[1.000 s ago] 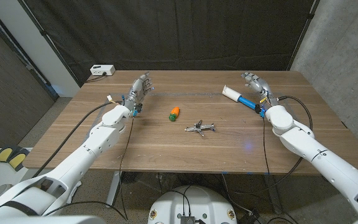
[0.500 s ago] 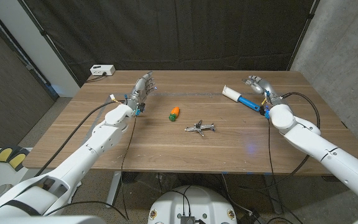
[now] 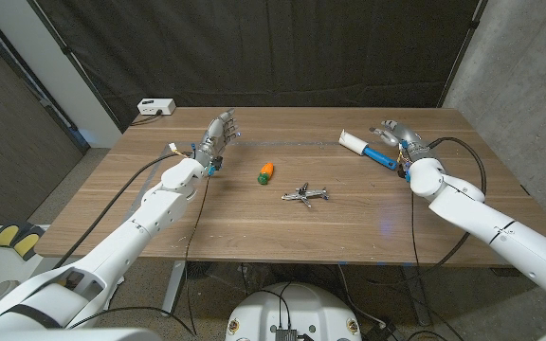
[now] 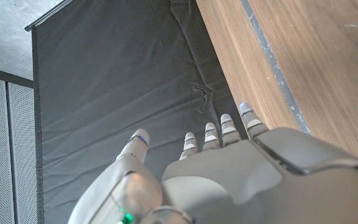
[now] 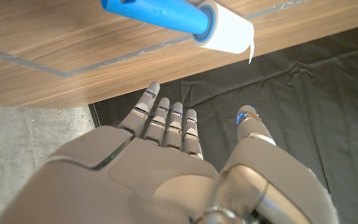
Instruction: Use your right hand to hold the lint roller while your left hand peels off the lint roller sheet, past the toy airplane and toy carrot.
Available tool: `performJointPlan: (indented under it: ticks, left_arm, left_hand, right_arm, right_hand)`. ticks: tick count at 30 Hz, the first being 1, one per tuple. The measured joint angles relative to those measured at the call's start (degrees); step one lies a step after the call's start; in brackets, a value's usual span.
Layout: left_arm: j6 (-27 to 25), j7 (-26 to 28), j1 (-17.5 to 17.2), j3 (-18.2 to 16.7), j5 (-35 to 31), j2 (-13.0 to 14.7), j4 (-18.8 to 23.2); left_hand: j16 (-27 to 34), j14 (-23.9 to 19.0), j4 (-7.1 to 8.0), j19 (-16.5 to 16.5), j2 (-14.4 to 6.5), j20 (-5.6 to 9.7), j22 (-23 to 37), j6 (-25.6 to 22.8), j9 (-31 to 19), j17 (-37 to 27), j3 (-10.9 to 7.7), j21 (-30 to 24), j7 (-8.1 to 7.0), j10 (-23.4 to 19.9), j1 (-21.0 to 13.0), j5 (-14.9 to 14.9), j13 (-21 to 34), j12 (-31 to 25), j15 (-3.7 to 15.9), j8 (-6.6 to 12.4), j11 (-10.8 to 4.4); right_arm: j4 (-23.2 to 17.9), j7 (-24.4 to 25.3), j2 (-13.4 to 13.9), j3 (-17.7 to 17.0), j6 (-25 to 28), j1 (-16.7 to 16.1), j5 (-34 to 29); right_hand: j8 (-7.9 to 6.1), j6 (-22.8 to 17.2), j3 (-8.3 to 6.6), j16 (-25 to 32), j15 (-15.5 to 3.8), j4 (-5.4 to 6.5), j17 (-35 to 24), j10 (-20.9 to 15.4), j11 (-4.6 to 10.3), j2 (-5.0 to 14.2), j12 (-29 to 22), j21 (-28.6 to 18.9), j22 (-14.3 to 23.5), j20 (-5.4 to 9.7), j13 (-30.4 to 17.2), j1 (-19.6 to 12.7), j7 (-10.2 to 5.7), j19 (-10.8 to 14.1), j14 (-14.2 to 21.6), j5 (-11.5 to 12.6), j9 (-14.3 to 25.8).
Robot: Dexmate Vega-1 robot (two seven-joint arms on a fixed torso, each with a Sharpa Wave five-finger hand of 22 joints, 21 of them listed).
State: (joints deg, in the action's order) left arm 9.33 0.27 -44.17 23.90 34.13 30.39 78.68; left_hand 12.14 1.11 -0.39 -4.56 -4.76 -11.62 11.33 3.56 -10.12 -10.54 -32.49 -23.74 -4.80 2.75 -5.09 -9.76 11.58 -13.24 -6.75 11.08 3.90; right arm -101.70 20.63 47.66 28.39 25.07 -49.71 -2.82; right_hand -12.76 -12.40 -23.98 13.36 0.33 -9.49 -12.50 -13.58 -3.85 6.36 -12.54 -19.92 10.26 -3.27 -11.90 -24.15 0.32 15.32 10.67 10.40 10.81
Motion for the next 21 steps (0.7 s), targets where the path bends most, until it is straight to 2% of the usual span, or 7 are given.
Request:
performJointPlan:
  ticks: [6,7,9,13,14,21]
  left_arm:
    - [-0.03,0.00,0.10,0.03,-0.01,0.03,0.00]
    - [-0.09,-0.03,0.13,0.04,-0.02,0.05,0.00]
    - [-0.12,-0.07,0.13,0.05,-0.01,0.07,0.00]
    - [-0.12,-0.07,0.18,0.07,-0.01,0.13,0.00]
    - [-0.27,-0.26,0.19,0.06,-0.02,0.13,0.00]
    - [-0.47,-0.45,0.23,0.08,0.00,0.17,-0.01]
  left_hand:
    - [-0.16,0.00,0.00,-0.32,0.00,-0.32,0.00,0.00,0.00,0.00,0.00,0.13,0.00,-0.01,0.00,0.00,0.00,0.00,0.00,0.00,-0.01]
    - [-0.29,0.00,0.00,-0.32,0.00,-0.32,0.00,0.00,0.00,0.00,0.00,0.26,0.00,-0.11,0.00,0.00,0.00,0.00,0.00,0.00,-0.12]
    - [-0.37,0.00,0.00,-0.32,0.00,-0.32,0.00,0.00,0.00,0.01,0.00,0.26,0.00,-0.11,0.00,0.00,0.00,0.00,0.00,0.00,-0.12]
    - [-0.38,0.00,0.00,-0.32,0.00,-0.32,0.00,0.00,0.00,0.01,0.00,0.26,0.00,-0.31,0.00,0.00,0.00,0.00,0.00,0.00,0.09]
    - [-0.38,0.00,0.00,-0.32,0.00,-0.32,0.00,0.01,0.00,0.00,0.00,0.26,0.00,-0.31,0.00,0.00,0.00,0.00,0.00,0.00,0.09]
    - [-0.37,0.00,0.00,-0.32,0.00,-0.32,-0.01,0.01,0.00,0.01,0.00,0.26,0.00,-0.31,0.00,0.00,0.00,0.00,0.00,0.00,0.09]
  right_arm:
    - [-0.35,-1.29,0.10,0.86,4.68,0.61,-2.40]
    - [-0.80,-1.58,0.12,2.69,5.67,1.92,-2.92]
    - [-0.83,-1.94,0.12,3.20,6.83,2.32,-3.53]
    - [-0.83,-2.86,0.12,3.20,9.31,2.32,-4.82]
    - [-0.84,-2.99,-0.19,5.47,9.70,4.07,-5.02]
    - [-0.53,-3.82,-0.66,7.95,11.71,5.98,-6.12]
  right_hand:
    - [0.00,-0.61,-0.22,0.00,-0.24,-0.22,0.00,0.00,0.00,-0.08,0.00,0.00,0.00,-0.21,0.00,-0.53,0.00,0.20,0.25,0.00,0.00]
    - [0.00,-0.61,-0.22,0.00,-0.24,-0.22,-0.01,-0.14,0.14,-0.08,0.00,0.00,0.00,-0.21,0.00,-0.53,0.00,0.21,0.25,0.00,0.00]
    - [0.00,-0.61,-0.22,0.00,-0.25,-0.22,-0.01,-0.31,0.31,-0.08,0.00,0.15,0.00,-0.42,0.00,-0.53,0.00,0.42,0.25,0.00,-0.01]
    - [0.00,-0.61,-0.22,-0.02,-0.42,-0.22,-0.01,-0.31,0.31,-0.01,0.00,0.23,0.00,-0.42,0.00,-1.07,0.00,0.41,0.44,0.00,-0.01]
    - [0.00,-0.61,-0.31,-0.02,-0.42,-0.32,-0.01,-0.30,0.31,0.00,0.00,0.24,0.00,-0.42,0.00,-1.06,0.00,0.41,0.44,0.00,-0.01]
    - [0.00,-0.61,-0.51,0.30,-0.70,-0.26,-0.01,-0.61,0.62,0.25,0.00,0.24,0.00,-0.64,0.00,-1.31,0.00,0.64,0.71,-0.04,-0.01]
